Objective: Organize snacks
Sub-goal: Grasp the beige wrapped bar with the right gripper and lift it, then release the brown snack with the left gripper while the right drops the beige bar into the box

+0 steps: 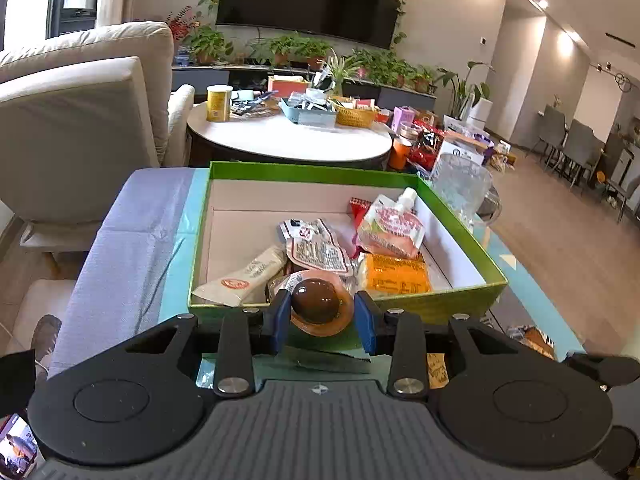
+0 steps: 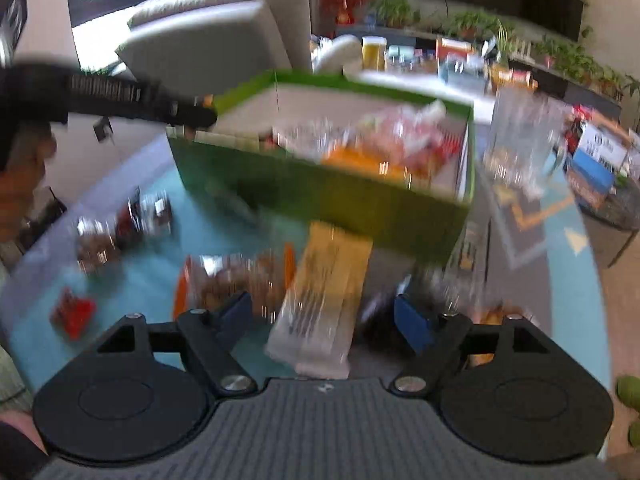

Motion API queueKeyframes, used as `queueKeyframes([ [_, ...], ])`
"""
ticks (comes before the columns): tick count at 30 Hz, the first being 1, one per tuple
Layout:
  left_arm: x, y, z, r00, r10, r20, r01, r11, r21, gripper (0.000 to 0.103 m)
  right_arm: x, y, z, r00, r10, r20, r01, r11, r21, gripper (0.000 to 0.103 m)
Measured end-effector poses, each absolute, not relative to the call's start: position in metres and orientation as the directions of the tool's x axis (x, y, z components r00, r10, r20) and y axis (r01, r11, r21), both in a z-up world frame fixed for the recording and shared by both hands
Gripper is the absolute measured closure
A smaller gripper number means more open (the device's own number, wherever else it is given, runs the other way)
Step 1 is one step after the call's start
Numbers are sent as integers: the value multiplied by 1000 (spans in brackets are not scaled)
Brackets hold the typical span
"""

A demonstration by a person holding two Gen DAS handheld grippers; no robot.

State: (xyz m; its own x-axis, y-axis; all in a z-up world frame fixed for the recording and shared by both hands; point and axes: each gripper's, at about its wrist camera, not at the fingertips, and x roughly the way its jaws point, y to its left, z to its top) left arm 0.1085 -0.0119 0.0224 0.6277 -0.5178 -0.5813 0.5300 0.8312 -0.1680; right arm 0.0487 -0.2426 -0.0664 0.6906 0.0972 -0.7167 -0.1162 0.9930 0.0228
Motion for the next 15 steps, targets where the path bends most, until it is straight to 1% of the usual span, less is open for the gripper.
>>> queueKeyframes([
  [2, 108, -12, 23, 626, -520, -582, 534, 829, -166, 71, 47, -245, -73, 674, 128, -727, -100, 992, 82, 27],
  [3, 107, -12, 23, 625, -520, -581, 535, 828, -166, 71, 46, -245, -75, 667, 135, -732, -93, 991, 98, 34],
  [6, 108, -12, 23, 629, -515, -582, 527, 833, -168, 71, 48, -241, -75, 680, 107, -725, -67, 994, 84, 42],
  [8, 106, -13, 23, 627, -518, -582, 528, 832, -171, 71, 54, -243, -73, 690, 101, -717, -40, 994, 102, 45],
  [10, 104, -12, 24, 628, -518, -581, 532, 830, -165, 71, 56, -242, -71, 700, 87, -709, -37, 996, 86, 54],
  [13, 104, -9, 27, 637, -516, -572, 528, 833, -164, 71, 49, -245, -67, 706, 105, -700, -38, 993, 110, 55],
  [15, 104, -7, 31, 644, -518, -563, 524, 835, -170, 71, 41, -248, -58, 726, 124, -676, -40, 990, 139, 55],
])
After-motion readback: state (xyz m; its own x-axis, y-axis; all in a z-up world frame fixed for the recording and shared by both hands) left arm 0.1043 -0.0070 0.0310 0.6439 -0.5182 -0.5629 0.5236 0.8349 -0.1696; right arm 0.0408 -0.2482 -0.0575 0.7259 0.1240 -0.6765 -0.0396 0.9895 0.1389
